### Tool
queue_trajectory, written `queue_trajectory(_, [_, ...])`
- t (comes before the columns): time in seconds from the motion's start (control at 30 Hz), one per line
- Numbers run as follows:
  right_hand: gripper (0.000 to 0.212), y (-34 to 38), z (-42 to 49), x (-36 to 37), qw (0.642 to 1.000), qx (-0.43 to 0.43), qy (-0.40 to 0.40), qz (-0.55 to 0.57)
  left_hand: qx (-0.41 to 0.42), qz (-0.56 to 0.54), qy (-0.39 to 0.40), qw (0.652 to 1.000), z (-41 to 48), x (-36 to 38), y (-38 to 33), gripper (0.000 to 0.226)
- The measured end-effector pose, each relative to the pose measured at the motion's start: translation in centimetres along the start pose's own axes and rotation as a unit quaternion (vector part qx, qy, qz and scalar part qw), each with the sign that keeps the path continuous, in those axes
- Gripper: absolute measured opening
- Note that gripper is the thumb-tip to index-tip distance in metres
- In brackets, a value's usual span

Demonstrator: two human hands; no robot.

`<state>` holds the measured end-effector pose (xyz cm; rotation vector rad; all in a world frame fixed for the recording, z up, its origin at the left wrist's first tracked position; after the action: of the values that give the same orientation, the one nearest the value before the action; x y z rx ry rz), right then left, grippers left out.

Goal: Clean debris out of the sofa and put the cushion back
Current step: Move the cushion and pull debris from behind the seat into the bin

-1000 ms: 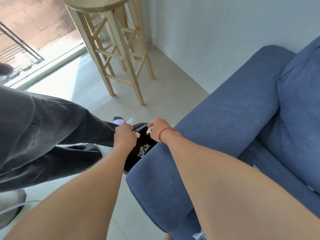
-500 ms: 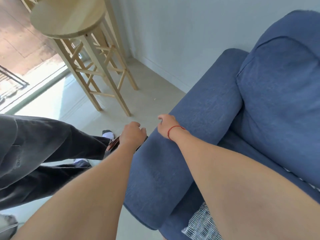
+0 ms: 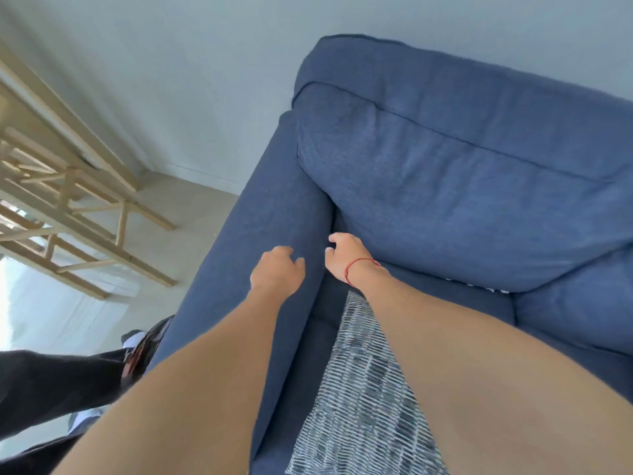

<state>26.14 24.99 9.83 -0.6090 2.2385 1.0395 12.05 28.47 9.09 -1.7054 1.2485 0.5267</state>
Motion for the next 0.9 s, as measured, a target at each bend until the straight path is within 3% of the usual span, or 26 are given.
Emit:
queue_trajectory(0.07, [0.039,-3.7,-0.1,-2.0,0.999,0.026,-0.015,0.015,0.014,0.005,0.018,1.0,-0.2,2.4,-3.2,0.033])
queue_trajectory(0.13, [0.041,-7.3,-0.4,-3.7,0.998,0.052,-0.025,0.033,0.037,0.013,0.037,0.999,-0.5,5.0,-6.2,0.032])
queue_trajectory(0.27, [0.037,-14.5,-1.3,-5.9,0.992,0.106,-0.037,0.061,0.056,0.036,0.094,0.993,-0.8,10.6,-11.1,0.051])
queue_trajectory(0.63, [0.04,-30.7,0.0,-5.3,0.964,0.224,-0.037,0.136,0.109,0.147,0.208,0.961,0.2,25.0,-17.6,0.051])
queue_trajectory(0.77, [0.054,-35.4,1.7,-3.3,0.953,0.252,-0.03,0.166,0.131,0.183,0.239,0.944,1.9,29.3,-18.7,0.049])
queue_trajectory(0.9, [0.063,-38.8,4.6,-2.6,0.963,0.241,-0.043,0.115,0.169,0.211,0.25,0.93,4.0,32.9,-20.3,0.051])
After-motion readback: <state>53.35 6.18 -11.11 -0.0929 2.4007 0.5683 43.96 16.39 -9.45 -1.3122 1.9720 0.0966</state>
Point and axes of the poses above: each hand's wrist, its own z-axis towards the middle knuckle, its own x-axis out of the palm, y = z × x, the point moved 6 cm from there along z, towards the middle knuckle, and after that the axes turned 1 degree about z, right-handed, at the moved point
